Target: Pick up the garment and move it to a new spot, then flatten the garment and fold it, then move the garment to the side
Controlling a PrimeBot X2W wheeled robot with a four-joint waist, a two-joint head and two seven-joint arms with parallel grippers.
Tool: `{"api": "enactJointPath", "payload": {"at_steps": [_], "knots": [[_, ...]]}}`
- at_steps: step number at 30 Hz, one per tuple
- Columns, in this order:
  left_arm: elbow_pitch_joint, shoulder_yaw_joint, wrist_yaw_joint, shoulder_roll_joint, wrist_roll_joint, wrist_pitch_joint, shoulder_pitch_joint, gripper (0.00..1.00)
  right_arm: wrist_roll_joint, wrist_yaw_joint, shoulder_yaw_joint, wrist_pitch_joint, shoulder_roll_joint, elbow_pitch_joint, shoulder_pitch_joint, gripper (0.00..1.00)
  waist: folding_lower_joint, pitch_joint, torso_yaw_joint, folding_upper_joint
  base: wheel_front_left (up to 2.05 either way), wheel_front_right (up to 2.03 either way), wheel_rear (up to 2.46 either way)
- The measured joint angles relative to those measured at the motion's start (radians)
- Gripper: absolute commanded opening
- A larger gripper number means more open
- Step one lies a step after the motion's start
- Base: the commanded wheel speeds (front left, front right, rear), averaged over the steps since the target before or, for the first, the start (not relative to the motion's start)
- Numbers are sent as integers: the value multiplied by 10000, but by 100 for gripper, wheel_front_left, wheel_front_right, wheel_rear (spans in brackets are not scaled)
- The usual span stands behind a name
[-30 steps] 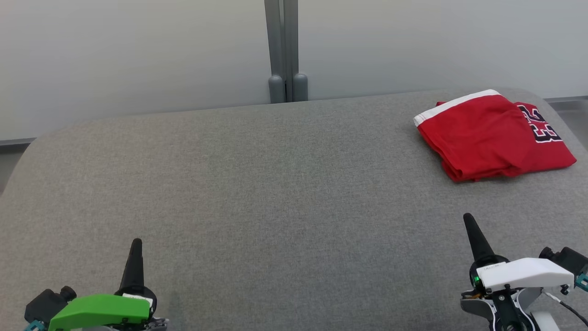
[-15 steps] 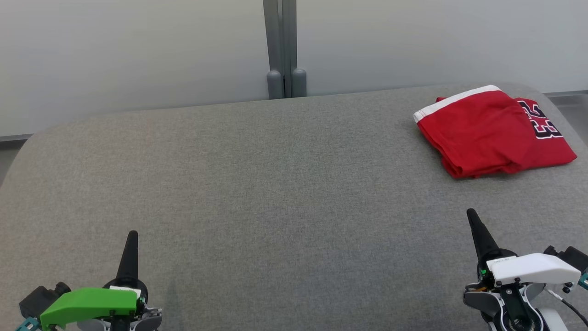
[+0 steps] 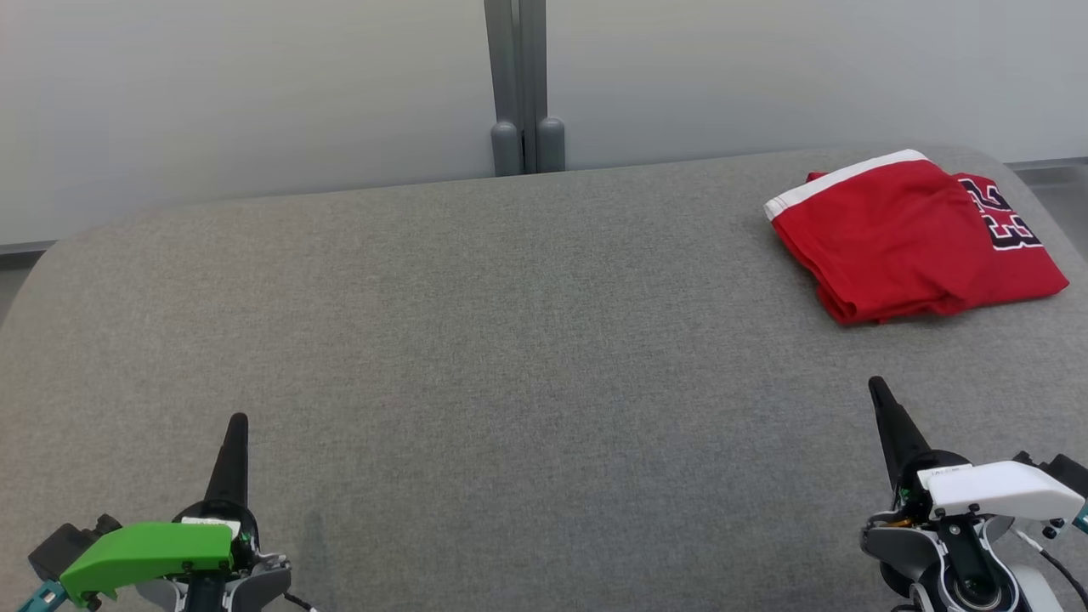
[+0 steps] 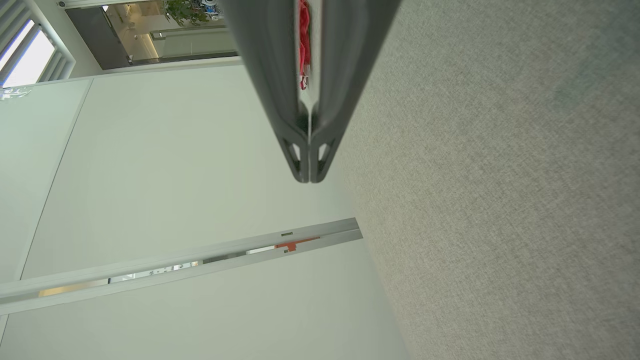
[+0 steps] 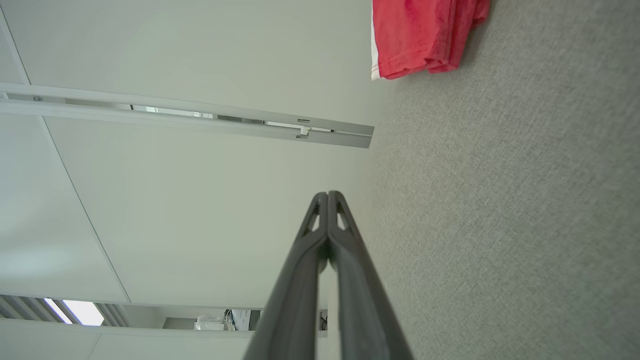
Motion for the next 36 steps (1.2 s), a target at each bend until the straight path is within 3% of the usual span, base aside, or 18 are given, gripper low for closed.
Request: {"api": "enactJointPath", "payload": {"at_steps": [24,36], "knots": [[228,351,-224,-27,-1699,489,-404,0,1574,0,-313,466,15,52,-253,0,0,223,-55,0,0,0,0],[238,414,-224,-52,-1724,545,-430,0,1615,0,-349,495,40,54,-284,0,0,227,-56,0,0,0,0]]}}
